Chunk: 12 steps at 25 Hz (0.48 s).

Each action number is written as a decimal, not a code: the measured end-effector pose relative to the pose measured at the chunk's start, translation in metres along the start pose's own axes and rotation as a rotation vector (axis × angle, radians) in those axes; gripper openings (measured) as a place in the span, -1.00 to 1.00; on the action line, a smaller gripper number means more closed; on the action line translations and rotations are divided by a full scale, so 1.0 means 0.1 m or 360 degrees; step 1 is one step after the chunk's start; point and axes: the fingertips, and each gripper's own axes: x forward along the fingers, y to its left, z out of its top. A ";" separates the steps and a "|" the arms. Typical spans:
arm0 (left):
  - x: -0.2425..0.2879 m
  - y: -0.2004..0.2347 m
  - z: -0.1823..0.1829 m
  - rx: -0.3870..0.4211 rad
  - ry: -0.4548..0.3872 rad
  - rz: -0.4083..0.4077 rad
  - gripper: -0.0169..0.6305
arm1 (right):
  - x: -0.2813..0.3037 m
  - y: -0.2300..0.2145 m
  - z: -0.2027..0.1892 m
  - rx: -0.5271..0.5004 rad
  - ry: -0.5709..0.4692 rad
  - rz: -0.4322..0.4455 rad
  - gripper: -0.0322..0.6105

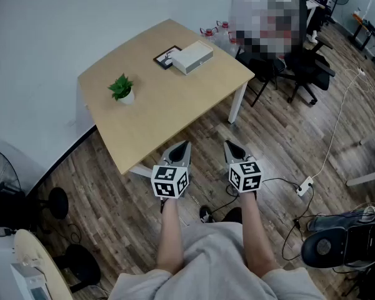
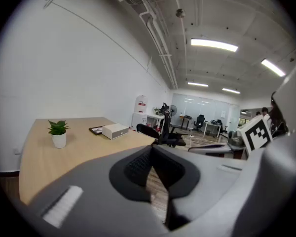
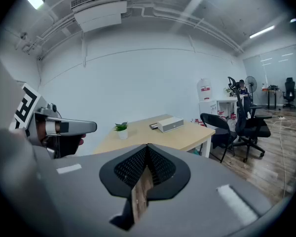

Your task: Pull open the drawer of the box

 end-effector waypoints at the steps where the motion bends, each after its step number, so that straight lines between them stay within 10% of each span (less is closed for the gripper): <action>1: 0.02 0.02 0.01 0.0001 -0.0002 0.0000 -0.79 | 0.02 -0.02 0.02 -0.0008 -0.0004 -0.0005 -0.89; 12: 0.05 0.21 0.03 -0.0022 0.0013 0.0005 -0.79 | -0.07 -0.18 0.21 0.0159 -0.0141 0.0063 -0.90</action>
